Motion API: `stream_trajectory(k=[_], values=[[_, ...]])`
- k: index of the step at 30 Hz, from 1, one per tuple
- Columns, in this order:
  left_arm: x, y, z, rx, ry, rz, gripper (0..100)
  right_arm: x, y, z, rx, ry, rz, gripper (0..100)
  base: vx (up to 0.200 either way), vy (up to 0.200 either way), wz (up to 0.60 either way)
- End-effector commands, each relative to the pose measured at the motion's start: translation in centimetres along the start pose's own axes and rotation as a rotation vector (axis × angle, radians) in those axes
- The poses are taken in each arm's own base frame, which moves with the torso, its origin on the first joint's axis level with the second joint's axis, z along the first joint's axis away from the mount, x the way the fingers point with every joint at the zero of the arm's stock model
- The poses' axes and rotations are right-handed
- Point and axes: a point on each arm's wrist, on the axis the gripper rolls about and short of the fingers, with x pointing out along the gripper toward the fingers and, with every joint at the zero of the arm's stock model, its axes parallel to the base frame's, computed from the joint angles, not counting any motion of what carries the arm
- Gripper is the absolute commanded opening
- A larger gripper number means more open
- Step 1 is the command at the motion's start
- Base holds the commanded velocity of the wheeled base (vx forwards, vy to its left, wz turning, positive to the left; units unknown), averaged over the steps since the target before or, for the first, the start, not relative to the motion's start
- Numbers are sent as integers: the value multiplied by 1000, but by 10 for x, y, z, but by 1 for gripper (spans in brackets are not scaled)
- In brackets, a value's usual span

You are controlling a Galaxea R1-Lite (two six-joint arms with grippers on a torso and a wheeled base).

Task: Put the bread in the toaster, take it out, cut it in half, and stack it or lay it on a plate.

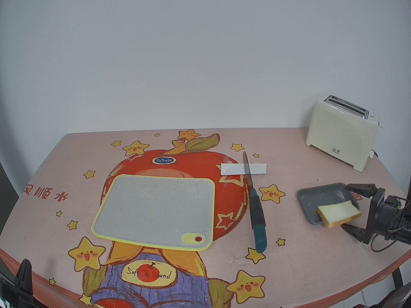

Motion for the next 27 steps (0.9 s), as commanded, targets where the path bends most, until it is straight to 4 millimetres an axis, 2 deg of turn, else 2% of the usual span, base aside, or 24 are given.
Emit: stream_trajectory(k=[1, 6, 7, 13, 27], values=[[1, 0, -5, 0, 15, 0, 0, 1, -2, 0, 4, 3, -12, 100, 0, 0, 0], [1, 0, -5, 0, 16, 0, 0, 5, -5, 0, 29, 8, -36, 100, 0, 0, 0], [1, 0, -5, 0, 16, 0, 0, 5, -6, 0, 30, 9, -39, 0, 0, 0, 0], [1, 0, -5, 0, 16, 0, 0, 5, -12, -1, 37, 14, -62, 0, 0, 0, 0], [1, 0, -5, 0, 16, 0, 0, 4, -11, -2, 34, 11, -57, 0, 0, 0, 0]])
